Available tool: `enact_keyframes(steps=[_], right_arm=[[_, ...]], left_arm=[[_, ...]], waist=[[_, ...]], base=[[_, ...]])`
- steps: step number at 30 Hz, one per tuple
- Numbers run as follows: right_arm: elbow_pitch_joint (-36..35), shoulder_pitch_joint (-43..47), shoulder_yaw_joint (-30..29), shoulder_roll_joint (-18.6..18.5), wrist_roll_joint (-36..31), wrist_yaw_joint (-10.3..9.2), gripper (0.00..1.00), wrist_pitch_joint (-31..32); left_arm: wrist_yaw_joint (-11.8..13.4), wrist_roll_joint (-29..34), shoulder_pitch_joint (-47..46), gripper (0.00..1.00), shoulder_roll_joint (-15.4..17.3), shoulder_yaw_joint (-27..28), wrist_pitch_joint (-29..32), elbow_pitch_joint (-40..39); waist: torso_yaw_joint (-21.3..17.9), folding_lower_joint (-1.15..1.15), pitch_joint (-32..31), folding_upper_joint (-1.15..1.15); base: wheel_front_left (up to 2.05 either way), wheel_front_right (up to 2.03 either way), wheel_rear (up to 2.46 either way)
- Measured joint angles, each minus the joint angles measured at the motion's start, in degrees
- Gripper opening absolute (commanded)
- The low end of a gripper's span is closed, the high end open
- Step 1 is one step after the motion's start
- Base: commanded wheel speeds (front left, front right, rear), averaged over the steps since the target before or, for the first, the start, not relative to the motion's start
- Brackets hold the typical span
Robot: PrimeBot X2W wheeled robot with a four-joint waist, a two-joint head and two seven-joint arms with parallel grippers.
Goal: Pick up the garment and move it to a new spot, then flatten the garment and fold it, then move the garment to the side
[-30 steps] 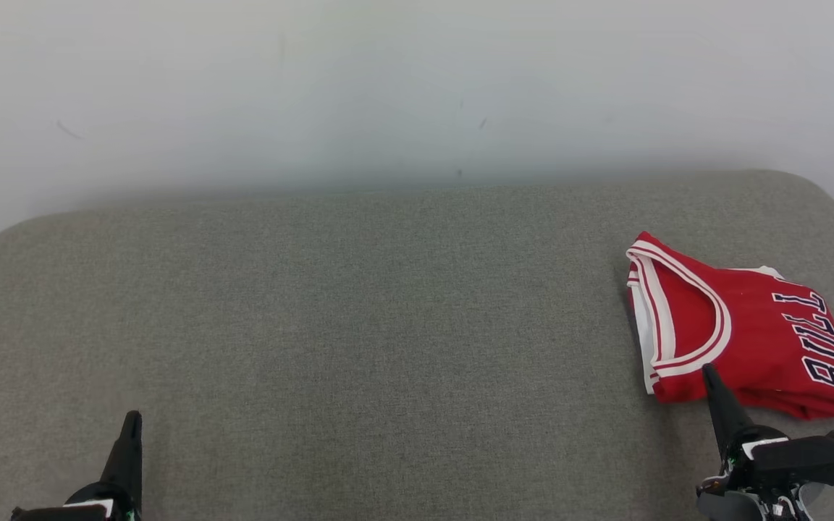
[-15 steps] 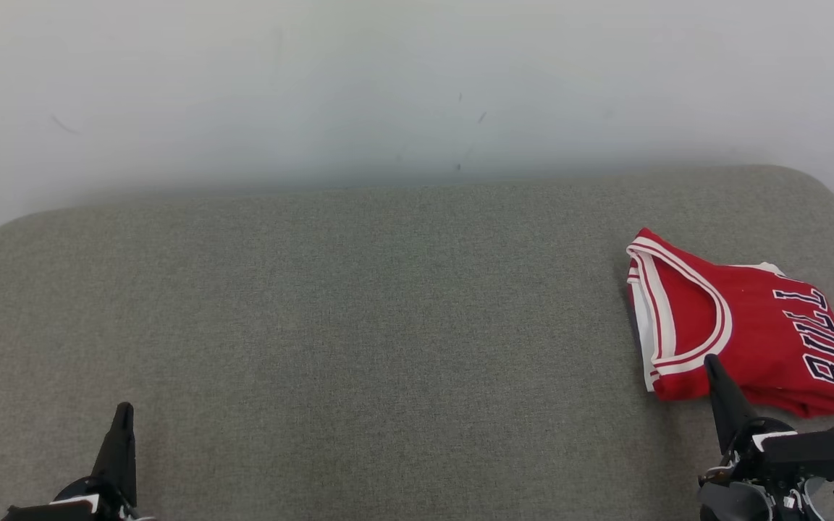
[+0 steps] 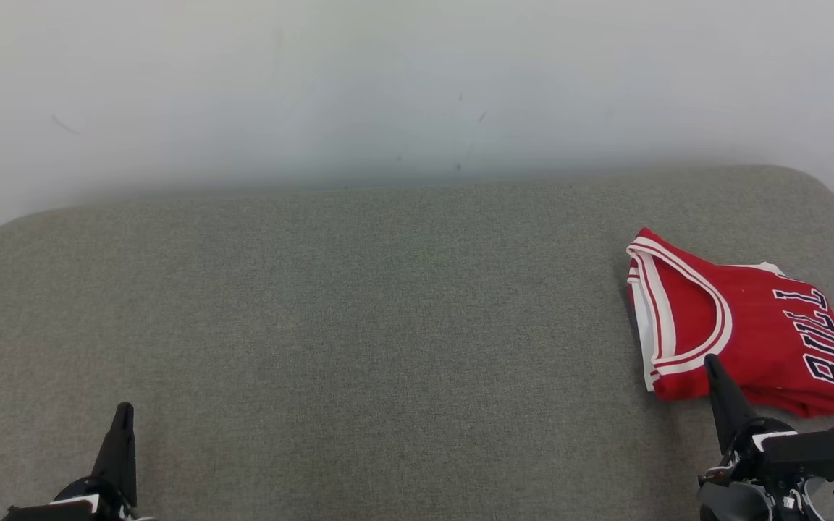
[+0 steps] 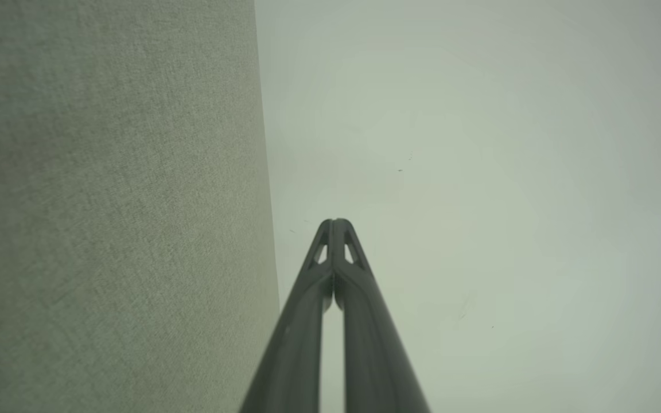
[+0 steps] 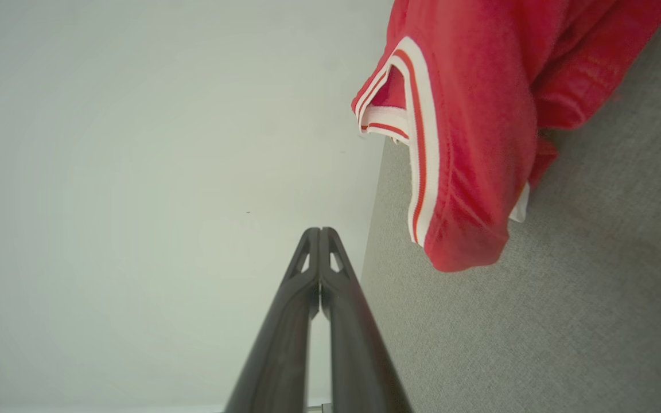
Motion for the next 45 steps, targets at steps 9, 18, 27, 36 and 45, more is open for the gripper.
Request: enact_keyframes(steps=[9, 18, 27, 36, 45], right_arm=[[-0.02, 0.0, 0.0, 0.0, 0.0, 0.0, 0.0, -0.01], [-0.08, 0.0, 0.0, 0.0, 0.01, 0.0, 0.0, -0.01], [-0.11, 0.0, 0.0, 0.0, 0.01, 0.01, 0.0, -0.01], [-0.19, 0.0, 0.01, 0.0, 0.01, 0.01, 0.0, -0.01], [-0.21, 0.0, 0.01, 0.0, 0.01, 0.01, 0.0, -0.01]], left_arm=[[0.0, 0.0, 0.0, 0.0, 0.0, -0.01, 0.0, 0.0], [0.0, 0.0, 0.0, 0.0, -0.01, -0.01, 0.0, 0.0], [0.0, -0.01, 0.0, 0.0, -0.01, -0.01, 0.0, 0.0], [0.0, -0.01, 0.0, 0.0, -0.01, -0.01, -0.01, 0.0], [0.0, -0.01, 0.0, 0.0, -0.01, -0.02, -0.01, 0.0]], waist=[[0.0, 0.0, 0.0, 0.0], [0.0, 0.0, 0.0, 0.0], [0.0, 0.0, 0.01, 0.0], [0.0, 0.0, 0.01, 0.0], [0.0, 0.0, 0.01, 0.0]], base=[[0.0, 0.0, 0.0], [0.0, 0.0, 0.0], [0.0, 0.0, 0.0], [0.0, 0.0, 0.0], [0.0, 0.0, 0.0]])
